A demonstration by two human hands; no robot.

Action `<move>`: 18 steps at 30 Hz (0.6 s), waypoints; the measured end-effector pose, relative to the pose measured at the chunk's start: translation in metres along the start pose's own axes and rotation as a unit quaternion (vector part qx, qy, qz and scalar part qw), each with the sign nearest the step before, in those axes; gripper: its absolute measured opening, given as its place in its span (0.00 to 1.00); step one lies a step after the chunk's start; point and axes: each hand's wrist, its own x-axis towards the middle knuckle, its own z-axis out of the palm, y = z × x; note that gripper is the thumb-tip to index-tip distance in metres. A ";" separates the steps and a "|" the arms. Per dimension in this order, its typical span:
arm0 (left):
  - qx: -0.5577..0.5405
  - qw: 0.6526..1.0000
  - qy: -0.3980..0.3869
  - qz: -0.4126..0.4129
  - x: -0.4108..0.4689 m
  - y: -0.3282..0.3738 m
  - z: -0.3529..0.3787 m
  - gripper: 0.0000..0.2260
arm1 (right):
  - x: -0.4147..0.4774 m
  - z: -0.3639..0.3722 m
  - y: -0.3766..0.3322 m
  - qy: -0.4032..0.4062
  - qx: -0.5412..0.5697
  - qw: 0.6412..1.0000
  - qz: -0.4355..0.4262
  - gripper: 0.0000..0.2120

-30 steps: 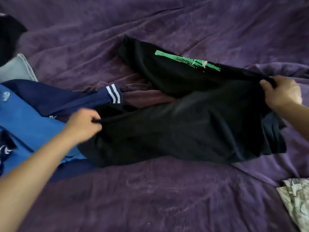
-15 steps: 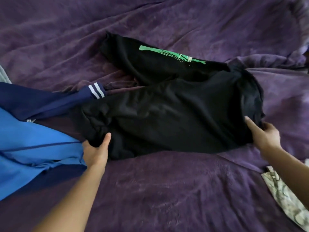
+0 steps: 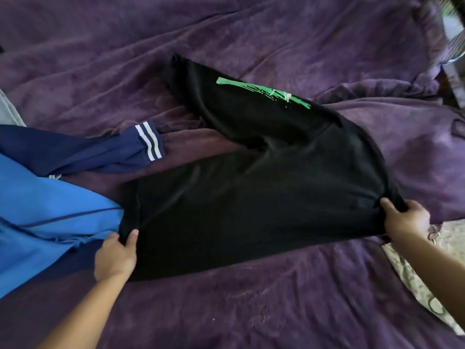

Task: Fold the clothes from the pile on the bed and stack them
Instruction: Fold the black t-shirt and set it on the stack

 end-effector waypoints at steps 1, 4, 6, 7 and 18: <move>0.026 1.000 0.012 -0.001 -0.004 0.004 0.004 0.20 | -0.001 0.001 0.000 -0.014 -0.027 1.000 0.000 0.18; 0.073 0.985 0.101 0.118 -0.001 0.022 0.003 0.17 | 0.003 -0.004 -0.021 -0.015 -0.109 0.992 -0.059 0.23; 0.091 0.949 0.155 0.260 0.002 0.042 0.001 0.18 | 0.003 -0.004 -0.051 0.009 -0.161 0.972 -0.170 0.28; 0.091 0.926 0.163 0.328 0.003 0.056 0.001 0.16 | -0.001 -0.003 -0.071 0.019 -0.173 0.958 -0.230 0.29; 0.090 0.949 -0.137 0.271 0.046 0.156 0.050 0.16 | 0.005 0.130 -0.298 -0.165 -0.217 0.873 -0.405 0.31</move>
